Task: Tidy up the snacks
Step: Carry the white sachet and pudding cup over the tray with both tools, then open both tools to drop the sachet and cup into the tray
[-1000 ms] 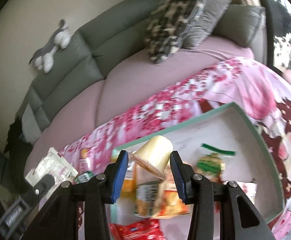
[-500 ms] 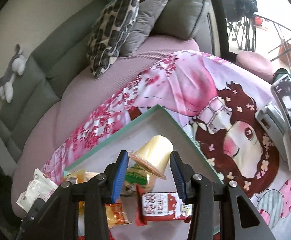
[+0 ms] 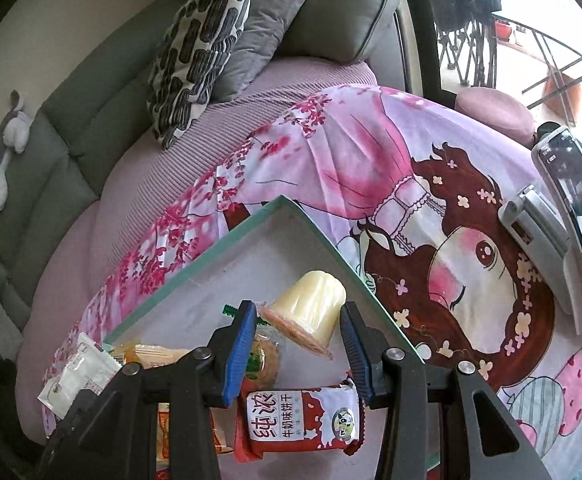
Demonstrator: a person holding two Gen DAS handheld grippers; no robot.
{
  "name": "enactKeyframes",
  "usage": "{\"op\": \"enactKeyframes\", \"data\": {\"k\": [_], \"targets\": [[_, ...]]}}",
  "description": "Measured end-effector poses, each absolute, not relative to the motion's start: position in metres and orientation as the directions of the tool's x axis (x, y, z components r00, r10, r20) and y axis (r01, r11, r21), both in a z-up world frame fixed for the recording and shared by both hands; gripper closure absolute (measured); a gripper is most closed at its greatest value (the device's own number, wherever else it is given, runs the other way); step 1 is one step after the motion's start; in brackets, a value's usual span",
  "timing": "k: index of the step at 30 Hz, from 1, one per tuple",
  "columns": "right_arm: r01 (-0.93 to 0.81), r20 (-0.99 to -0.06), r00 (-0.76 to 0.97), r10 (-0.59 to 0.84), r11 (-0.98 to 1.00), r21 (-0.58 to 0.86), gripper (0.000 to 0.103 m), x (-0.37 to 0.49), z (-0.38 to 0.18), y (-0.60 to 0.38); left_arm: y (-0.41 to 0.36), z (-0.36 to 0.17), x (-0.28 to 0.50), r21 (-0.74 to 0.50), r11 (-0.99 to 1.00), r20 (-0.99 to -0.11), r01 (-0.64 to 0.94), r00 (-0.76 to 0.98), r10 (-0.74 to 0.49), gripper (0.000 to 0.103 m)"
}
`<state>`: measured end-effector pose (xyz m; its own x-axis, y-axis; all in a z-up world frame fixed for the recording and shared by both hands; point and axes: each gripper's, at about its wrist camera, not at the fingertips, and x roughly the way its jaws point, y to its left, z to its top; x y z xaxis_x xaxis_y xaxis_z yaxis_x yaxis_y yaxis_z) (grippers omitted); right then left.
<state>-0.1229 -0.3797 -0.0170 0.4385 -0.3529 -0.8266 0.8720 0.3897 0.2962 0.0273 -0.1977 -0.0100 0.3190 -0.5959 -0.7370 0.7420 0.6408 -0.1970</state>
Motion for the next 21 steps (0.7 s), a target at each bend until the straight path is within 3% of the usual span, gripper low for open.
{"op": "enactKeyframes", "data": {"k": [7,10,17,21], "targets": [[0.875,-0.836,0.425,-0.347,0.393,0.282,0.056,-0.121,-0.019,-0.379,-0.199,-0.009,0.026,-0.191,0.638,-0.74,0.746,0.317,-0.593,0.083],[0.874,-0.836,0.427,-0.345,0.395,0.283,0.056,-0.121,-0.019,-0.379,-0.199,-0.005,0.024,-0.169,0.641,-0.739,0.748,0.334,-0.585,0.072],[0.872,-0.833,0.425,-0.353,0.406,0.273,0.056,-0.118,-0.014,-0.377,-0.19,-0.002,0.031,-0.19,0.666,-0.746,0.722,0.334,-0.576,0.069],[0.872,-0.84,0.416,-0.348,0.415,0.26,0.051,-0.116,-0.014,-0.376,-0.18,-0.001,0.04,-0.209,0.707,-0.753,0.676,0.35,-0.557,0.045]]}}
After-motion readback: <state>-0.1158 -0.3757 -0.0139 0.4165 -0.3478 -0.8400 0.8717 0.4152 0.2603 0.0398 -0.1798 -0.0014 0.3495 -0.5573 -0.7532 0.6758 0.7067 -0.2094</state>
